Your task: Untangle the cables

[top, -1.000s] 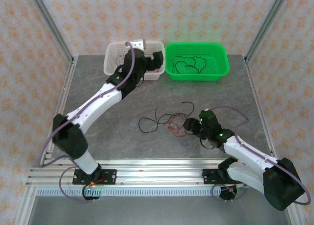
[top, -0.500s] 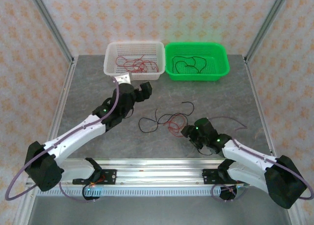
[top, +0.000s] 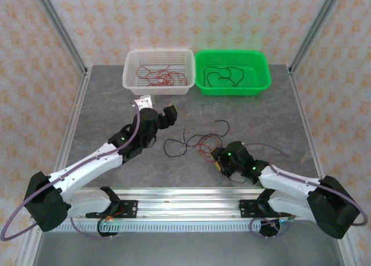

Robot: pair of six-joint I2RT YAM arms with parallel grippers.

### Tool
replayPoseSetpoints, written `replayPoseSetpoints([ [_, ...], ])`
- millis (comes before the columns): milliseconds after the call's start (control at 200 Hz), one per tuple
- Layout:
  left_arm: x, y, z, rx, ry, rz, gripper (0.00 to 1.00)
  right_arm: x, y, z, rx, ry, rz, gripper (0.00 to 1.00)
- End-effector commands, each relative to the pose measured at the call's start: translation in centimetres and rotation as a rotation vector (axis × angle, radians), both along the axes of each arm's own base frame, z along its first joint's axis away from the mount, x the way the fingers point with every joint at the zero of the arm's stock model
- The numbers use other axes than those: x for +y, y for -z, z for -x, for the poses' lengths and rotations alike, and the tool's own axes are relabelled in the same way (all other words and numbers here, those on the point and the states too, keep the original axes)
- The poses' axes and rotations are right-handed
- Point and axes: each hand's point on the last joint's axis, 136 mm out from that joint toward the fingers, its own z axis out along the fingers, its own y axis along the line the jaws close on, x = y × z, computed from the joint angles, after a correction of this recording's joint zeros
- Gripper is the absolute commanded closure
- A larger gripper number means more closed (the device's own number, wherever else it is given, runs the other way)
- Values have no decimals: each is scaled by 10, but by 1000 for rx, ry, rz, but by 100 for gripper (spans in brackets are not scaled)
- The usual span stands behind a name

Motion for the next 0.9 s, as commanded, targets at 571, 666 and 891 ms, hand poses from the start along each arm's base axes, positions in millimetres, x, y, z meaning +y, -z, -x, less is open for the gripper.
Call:
replayPoseSetpoints([
  [571,0,9,28,8,10,56,7,-2,-53,-27,-206,109,-27,100],
  [666,-1,21,33,33,13,55,8,3,-79,-32,-277,71,-23,100],
  [891,-13,48,41,82,29,52,11,16,-144,-48,-437,-31,53,100],
])
